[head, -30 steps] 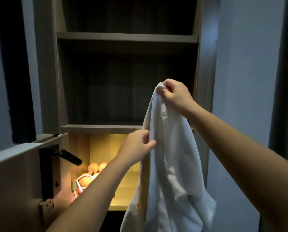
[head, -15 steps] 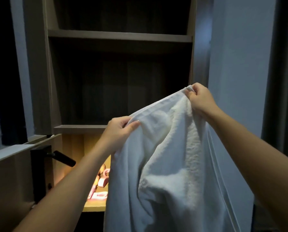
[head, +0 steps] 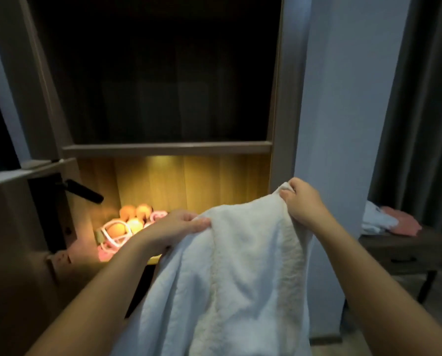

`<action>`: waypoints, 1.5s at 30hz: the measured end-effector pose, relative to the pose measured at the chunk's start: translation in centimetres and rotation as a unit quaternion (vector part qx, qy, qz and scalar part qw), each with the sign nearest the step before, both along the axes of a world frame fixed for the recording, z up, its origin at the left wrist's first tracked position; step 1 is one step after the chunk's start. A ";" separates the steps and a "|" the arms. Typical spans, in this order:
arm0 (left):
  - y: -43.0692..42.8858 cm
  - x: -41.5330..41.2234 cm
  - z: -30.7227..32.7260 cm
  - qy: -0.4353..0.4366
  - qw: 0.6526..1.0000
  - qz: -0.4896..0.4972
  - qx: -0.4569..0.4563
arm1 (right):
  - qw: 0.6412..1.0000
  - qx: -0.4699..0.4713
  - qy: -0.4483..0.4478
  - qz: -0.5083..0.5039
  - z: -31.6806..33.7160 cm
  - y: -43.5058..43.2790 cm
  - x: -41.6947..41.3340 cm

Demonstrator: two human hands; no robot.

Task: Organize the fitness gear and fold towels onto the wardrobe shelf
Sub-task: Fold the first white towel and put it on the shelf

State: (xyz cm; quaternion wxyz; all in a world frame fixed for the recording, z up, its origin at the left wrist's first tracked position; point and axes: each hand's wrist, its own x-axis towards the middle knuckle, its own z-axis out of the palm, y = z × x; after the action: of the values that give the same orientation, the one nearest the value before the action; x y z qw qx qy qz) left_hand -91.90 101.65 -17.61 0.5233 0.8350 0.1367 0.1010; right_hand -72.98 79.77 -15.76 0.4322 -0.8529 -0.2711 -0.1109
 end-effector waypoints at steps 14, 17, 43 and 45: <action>-3.3 -1.4 -21.2 0.120 0.992 0.013 0.037 | 0.916 -0.220 0.129 0.309 -23.2 2.3 -8.5; -3.0 -3.7 -21.8 0.100 0.992 0.062 -0.044 | 0.914 -0.241 0.138 0.295 -25.5 3.0 -8.6; -0.7 -12.1 -24.8 0.145 0.972 0.184 -0.033 | 0.885 -0.126 0.204 0.399 -27.5 4.6 -10.6; -1.0 -13.4 -24.9 0.173 0.967 0.188 -0.006 | 0.904 -0.151 0.165 0.366 -27.6 4.4 -10.1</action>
State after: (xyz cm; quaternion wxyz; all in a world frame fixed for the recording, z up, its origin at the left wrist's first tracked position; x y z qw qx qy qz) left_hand -105.25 100.63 -42.53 0.4679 0.7962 0.3802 0.0507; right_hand -83.10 84.20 -43.40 0.3473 -0.7548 -0.5024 0.2393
